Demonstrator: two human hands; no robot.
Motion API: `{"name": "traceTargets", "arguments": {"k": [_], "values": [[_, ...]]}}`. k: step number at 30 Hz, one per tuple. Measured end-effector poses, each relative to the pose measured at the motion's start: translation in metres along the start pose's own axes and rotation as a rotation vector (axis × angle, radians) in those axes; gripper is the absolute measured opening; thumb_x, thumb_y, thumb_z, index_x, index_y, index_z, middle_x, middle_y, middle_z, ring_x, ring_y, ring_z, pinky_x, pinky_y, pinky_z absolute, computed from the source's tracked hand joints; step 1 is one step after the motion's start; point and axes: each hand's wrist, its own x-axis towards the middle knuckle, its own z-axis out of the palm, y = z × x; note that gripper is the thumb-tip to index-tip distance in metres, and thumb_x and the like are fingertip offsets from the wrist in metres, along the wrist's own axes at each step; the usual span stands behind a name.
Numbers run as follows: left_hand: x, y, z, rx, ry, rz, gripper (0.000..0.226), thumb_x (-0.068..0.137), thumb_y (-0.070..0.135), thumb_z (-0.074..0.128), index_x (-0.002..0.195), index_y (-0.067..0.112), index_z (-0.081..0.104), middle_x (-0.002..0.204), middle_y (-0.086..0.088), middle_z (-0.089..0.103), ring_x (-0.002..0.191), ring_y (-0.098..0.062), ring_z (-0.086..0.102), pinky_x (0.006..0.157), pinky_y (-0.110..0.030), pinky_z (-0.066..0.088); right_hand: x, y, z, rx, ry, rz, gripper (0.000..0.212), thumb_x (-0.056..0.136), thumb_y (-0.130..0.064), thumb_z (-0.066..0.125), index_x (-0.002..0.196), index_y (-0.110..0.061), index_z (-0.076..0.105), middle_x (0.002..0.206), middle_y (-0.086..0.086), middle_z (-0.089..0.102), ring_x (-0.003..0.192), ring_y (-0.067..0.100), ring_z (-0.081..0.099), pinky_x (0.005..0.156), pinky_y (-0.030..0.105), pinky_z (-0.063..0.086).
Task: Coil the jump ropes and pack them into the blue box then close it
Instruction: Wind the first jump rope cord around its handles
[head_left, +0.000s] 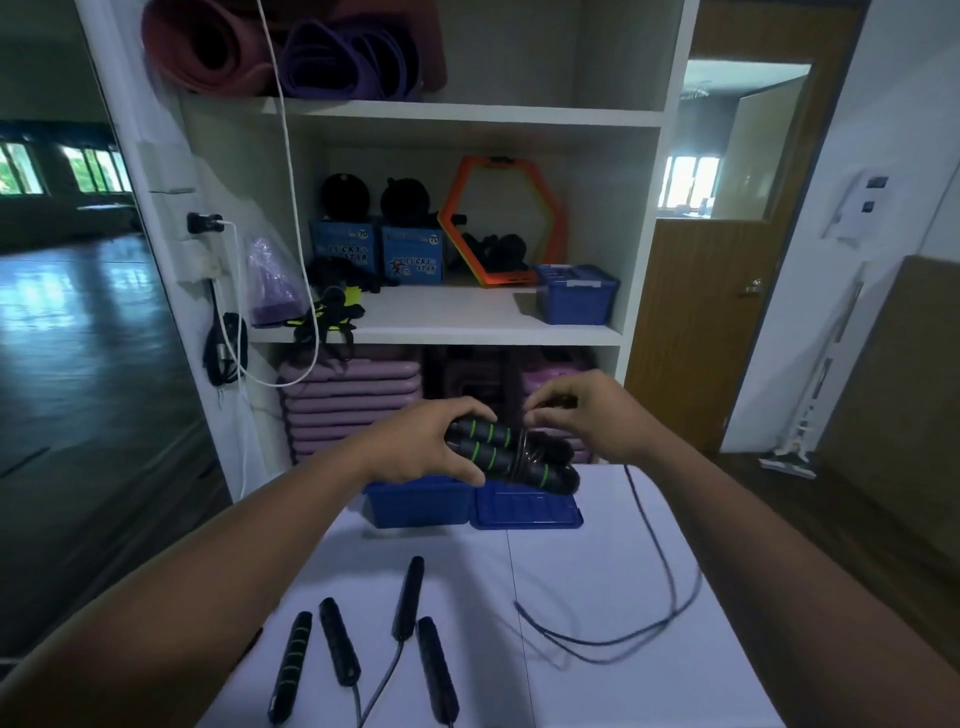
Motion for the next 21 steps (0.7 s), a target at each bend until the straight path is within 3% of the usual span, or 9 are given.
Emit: {"name": "traceTargets", "arguments": {"k": [3,5,8,12,15,18,21], "values": [[-0.008,0.016,-0.006,-0.121,-0.058,0.032,0.062,0.068,0.037,0.090,0.119,0.044,0.055,0.107,0.017,0.065,0.098,-0.005,0.064,0.079,-0.025,0.051,0.002,-0.003,-0.006,0.134,-0.038,-0.007,0.013,0.076,-0.014,0.081,0.086,-0.009,0.075,0.079,0.008,0.074,0.071,0.018,0.065,0.070,0.030,0.054],[-0.013,0.022,-0.007,-0.238,-0.084,0.056,0.059,0.068,0.027,0.091,0.116,0.039,0.059,0.106,0.010,0.070,0.099,-0.009,0.068,0.086,-0.033,0.057,0.001,0.000,-0.008,0.245,-0.081,0.003,0.012,0.073,-0.014,0.082,0.082,-0.010,0.075,0.072,0.005,0.071,0.069,0.017,0.063,0.071,0.030,0.052],[-0.019,0.025,-0.010,-0.466,-0.086,0.077,0.058,0.070,0.011,0.089,0.117,0.029,0.062,0.107,-0.001,0.072,0.103,-0.021,0.070,0.091,-0.041,0.058,-0.005,0.010,-0.006,0.500,-0.082,0.052,0.013,0.072,-0.024,0.077,0.079,-0.014,0.075,0.077,0.009,0.068,0.072,0.024,0.057,0.074,0.034,0.048],[-0.021,0.026,-0.007,-0.615,-0.036,0.108,0.056,0.070,0.002,0.086,0.118,0.023,0.065,0.106,-0.007,0.073,0.104,-0.026,0.070,0.091,-0.040,0.057,-0.012,0.020,0.013,0.852,-0.052,0.104,0.013,0.081,-0.020,0.065,0.080,-0.007,0.067,0.072,0.005,0.069,0.061,0.015,0.065,0.061,0.026,0.054],[-0.020,0.028,-0.004,-0.698,0.022,0.098,0.055,0.072,-0.004,0.083,0.119,0.018,0.065,0.101,-0.007,0.073,0.095,-0.023,0.071,0.084,-0.038,0.058,-0.016,0.024,0.029,1.052,0.017,0.157,0.016,0.092,-0.017,0.056,0.085,-0.007,0.066,0.078,0.007,0.069,0.067,0.017,0.065,0.060,0.027,0.055],[-0.017,0.028,-0.005,-0.761,0.165,0.084,0.051,0.076,-0.004,0.079,0.120,0.015,0.064,0.097,-0.008,0.069,0.082,-0.017,0.068,0.073,-0.034,0.058,-0.026,0.030,0.044,1.033,0.075,0.202,0.024,0.101,-0.012,0.042,0.091,-0.009,0.063,0.073,0.002,0.062,0.057,0.013,0.048,0.050,0.020,0.038],[-0.008,0.027,-0.003,-0.788,0.331,0.036,0.051,0.076,0.003,0.082,0.120,0.017,0.063,0.091,-0.010,0.068,0.073,-0.021,0.067,0.068,-0.038,0.060,-0.028,0.031,0.055,0.933,0.096,0.219,0.023,0.102,-0.017,0.045,0.099,-0.008,0.066,0.074,0.002,0.058,0.053,0.010,0.037,0.051,0.022,0.026]]}}
